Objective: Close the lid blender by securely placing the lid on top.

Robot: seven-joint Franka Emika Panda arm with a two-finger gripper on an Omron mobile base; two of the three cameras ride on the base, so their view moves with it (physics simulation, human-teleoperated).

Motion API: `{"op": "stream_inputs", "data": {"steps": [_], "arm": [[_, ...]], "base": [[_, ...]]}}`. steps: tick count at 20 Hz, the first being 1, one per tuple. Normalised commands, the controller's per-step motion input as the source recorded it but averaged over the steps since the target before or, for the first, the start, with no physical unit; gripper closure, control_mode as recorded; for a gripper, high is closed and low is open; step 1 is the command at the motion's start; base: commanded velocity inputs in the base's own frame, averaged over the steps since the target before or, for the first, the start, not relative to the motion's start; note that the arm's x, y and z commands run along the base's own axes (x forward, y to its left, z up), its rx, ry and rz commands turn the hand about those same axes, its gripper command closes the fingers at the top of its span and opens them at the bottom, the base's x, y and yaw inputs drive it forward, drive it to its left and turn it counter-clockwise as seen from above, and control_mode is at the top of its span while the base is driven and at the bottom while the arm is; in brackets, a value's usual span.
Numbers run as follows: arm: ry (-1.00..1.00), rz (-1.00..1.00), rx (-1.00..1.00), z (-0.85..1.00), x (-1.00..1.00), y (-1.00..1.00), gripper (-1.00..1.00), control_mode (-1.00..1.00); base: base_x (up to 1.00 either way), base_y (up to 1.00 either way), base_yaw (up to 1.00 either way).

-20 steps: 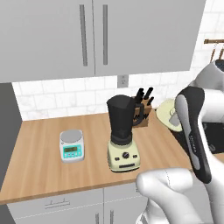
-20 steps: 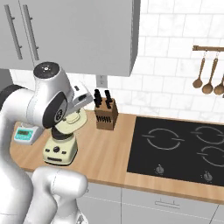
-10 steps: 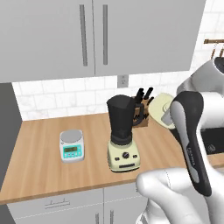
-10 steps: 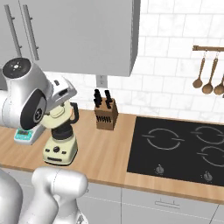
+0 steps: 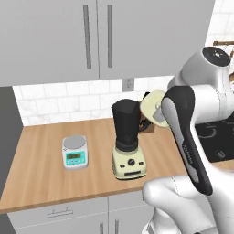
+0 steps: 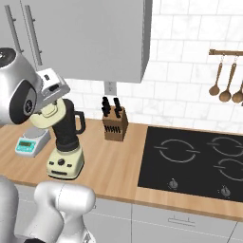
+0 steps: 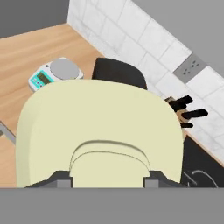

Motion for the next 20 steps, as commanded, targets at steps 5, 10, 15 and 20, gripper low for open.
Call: {"op": "stream_inputs", "data": {"steps": [5,10,15,20], "arm": [[0.08,0.03,0.0,0.0,0.24,0.0,1.0,-1.0],[0.1,0.01,-0.01,0.0,0.02,0.15,1.0,-1.0],[0.12,0.0,-0.04,0.0,0.09,0.32,1.0,-1.0],[0.08,0.0,-0.03,0.0,0.11,0.27,1.0,-1.0]], "base": [[0.0,0.0,0.0],[0.0,0.0,0.0],[0.0,0.0,0.0],[0.0,0.0,0.0]]}}
